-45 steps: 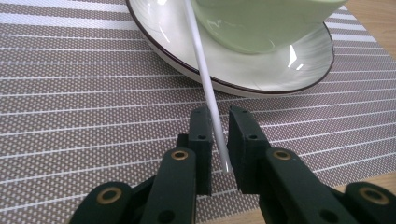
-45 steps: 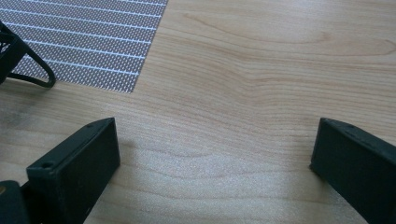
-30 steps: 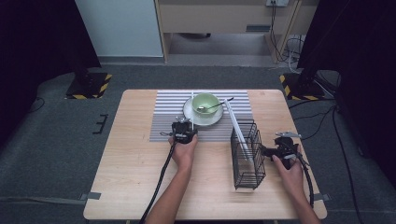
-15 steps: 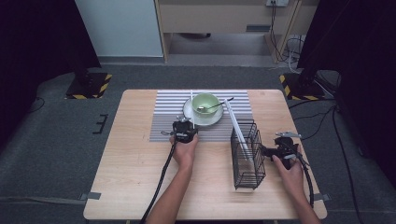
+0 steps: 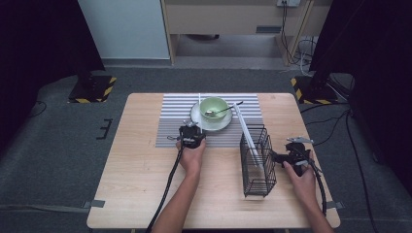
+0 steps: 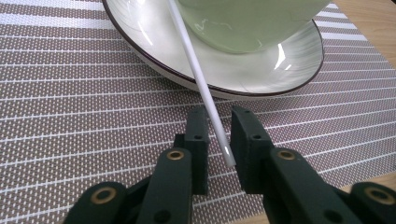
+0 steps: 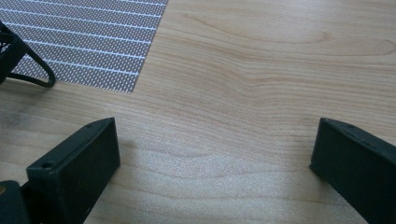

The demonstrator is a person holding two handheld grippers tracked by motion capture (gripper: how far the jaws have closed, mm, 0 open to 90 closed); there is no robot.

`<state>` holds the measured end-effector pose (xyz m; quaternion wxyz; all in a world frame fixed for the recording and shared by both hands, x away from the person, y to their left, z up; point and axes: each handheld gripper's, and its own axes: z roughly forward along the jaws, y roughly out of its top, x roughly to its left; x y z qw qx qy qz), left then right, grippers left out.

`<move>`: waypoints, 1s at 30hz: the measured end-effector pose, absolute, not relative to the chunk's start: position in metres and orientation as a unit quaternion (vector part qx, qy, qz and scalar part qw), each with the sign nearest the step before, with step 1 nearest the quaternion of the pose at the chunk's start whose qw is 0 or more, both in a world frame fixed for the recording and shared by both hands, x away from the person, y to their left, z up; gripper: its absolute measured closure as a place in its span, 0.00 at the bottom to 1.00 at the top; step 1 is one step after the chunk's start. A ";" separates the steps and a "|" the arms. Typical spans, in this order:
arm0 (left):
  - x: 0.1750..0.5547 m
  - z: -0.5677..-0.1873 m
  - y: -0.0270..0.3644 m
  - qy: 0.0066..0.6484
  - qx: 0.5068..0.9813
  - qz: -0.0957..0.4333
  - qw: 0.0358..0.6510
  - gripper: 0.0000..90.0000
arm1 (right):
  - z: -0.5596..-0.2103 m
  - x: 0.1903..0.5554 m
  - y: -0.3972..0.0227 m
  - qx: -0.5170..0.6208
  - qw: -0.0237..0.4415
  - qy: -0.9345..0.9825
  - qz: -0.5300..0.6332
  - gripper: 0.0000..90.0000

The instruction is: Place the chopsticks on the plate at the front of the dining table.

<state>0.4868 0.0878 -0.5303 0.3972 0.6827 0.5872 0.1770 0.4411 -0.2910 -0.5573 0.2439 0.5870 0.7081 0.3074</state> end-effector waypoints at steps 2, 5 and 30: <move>0.486 -0.530 0.088 0.587 0.682 0.180 0.397 0.82 | -0.557 0.441 -0.291 0.587 0.244 0.708 0.307 0.01; 0.485 -0.528 0.087 0.585 0.683 0.185 0.395 0.78 | -0.557 0.441 -0.291 0.587 0.244 0.708 0.307 0.01; 0.474 -0.512 0.092 0.541 0.721 0.233 0.364 0.37 | -0.557 0.441 -0.290 0.590 0.244 0.706 0.306 0.00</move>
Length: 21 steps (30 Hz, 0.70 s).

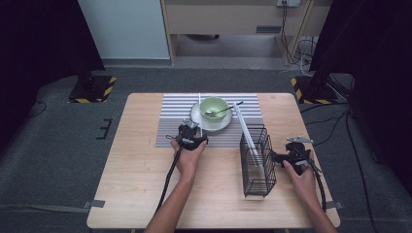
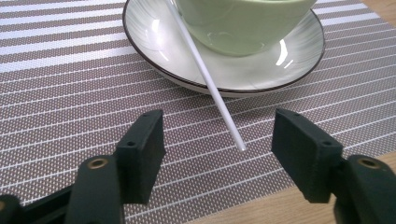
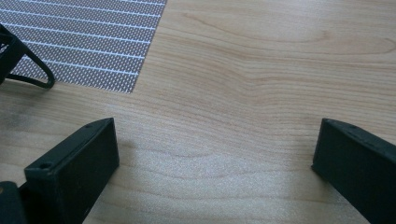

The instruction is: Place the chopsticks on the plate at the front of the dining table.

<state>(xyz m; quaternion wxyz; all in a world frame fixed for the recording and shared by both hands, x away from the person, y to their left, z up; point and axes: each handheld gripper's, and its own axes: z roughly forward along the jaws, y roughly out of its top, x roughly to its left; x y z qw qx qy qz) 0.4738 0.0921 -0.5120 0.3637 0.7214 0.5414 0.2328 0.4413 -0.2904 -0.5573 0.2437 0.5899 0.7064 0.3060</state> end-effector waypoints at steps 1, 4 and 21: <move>0.474 -0.512 0.092 0.540 0.723 0.231 0.364 0.36 | -0.557 0.441 -0.290 0.591 0.244 0.705 0.307 0.00; 0.473 -0.511 0.091 0.531 0.729 0.230 0.365 0.34 | -0.557 0.441 -0.290 0.590 0.244 0.707 0.306 0.00; 0.456 -0.498 0.085 0.467 0.774 0.213 0.370 0.16 | -0.517 0.437 -0.306 0.545 0.240 0.733 0.329 0.08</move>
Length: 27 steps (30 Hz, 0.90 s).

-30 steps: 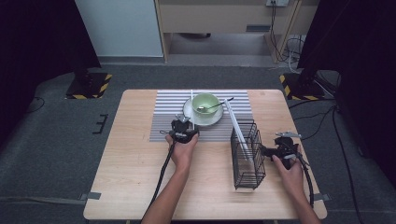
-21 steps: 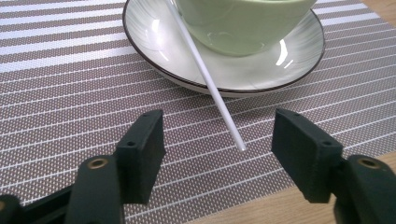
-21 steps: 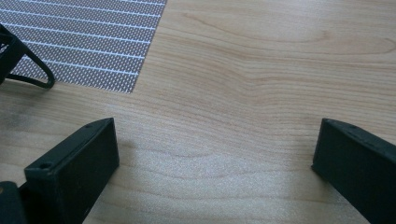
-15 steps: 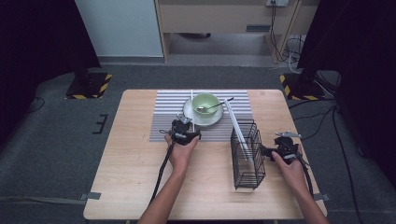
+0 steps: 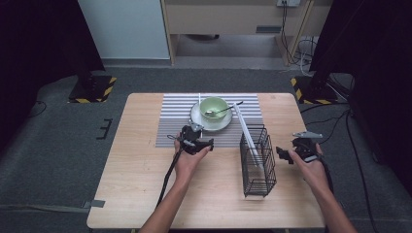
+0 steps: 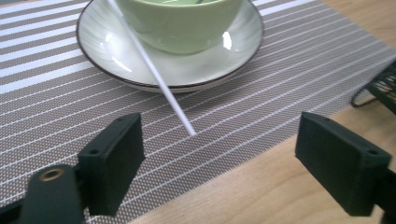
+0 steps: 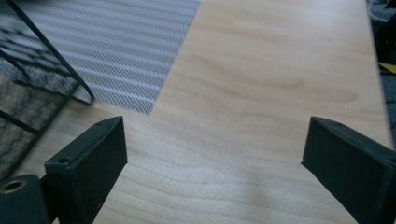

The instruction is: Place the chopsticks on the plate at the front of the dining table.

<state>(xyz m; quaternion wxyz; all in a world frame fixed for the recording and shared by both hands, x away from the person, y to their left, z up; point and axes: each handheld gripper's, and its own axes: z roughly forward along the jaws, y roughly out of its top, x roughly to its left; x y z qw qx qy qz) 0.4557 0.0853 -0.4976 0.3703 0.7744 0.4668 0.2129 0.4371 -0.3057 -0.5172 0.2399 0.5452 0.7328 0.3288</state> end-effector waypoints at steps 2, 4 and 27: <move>0.448 -0.495 0.086 0.444 0.788 0.211 0.370 0.13 | -0.502 0.436 -0.310 0.539 0.234 0.734 0.342 0.10; 0.445 -0.494 0.086 0.434 0.793 0.215 0.369 0.11 | -0.484 0.433 -0.313 0.529 0.229 0.735 0.358 0.10; 0.425 -0.485 0.124 0.416 0.795 0.196 0.397 0.07 | -0.347 0.446 -0.265 0.451 0.228 0.756 0.416 0.45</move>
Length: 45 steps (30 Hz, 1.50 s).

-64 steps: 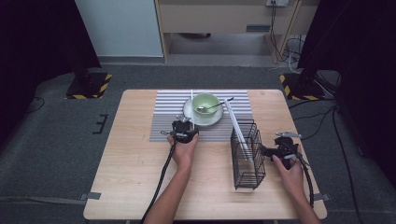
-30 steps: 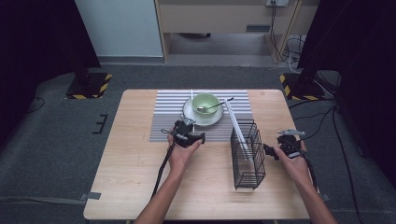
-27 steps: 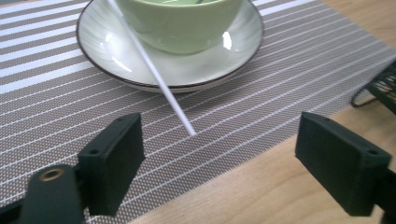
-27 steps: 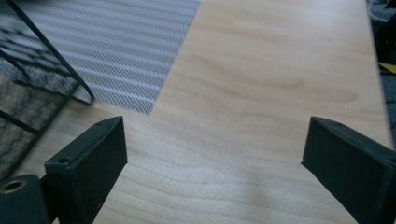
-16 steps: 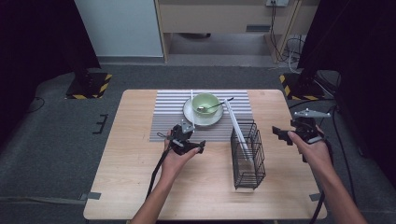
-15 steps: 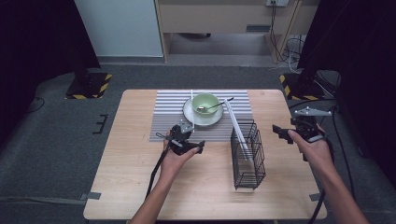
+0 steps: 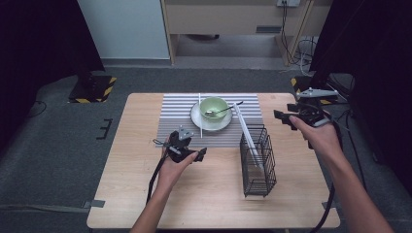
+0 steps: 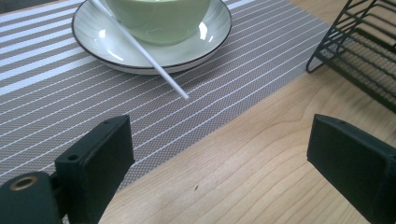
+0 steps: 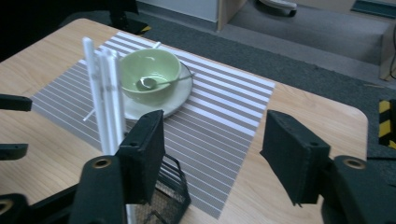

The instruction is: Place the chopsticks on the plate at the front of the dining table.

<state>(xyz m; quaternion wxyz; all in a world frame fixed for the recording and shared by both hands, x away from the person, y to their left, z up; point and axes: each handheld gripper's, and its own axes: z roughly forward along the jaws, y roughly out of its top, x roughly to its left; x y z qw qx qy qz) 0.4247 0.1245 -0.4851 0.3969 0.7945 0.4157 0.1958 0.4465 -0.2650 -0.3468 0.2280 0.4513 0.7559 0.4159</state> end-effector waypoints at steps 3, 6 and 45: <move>0.424 -0.482 0.129 0.419 0.789 0.195 0.405 0.07 | -0.342 0.451 -0.252 0.440 0.225 0.763 0.417 0.49; 0.421 -0.482 0.133 0.420 0.790 0.195 0.402 0.07 | -0.338 0.454 -0.236 0.427 0.222 0.769 0.420 0.56; 0.415 -0.482 0.138 0.418 0.795 0.212 0.386 0.09 | -0.374 0.469 -0.140 0.365 0.241 0.819 0.371 0.87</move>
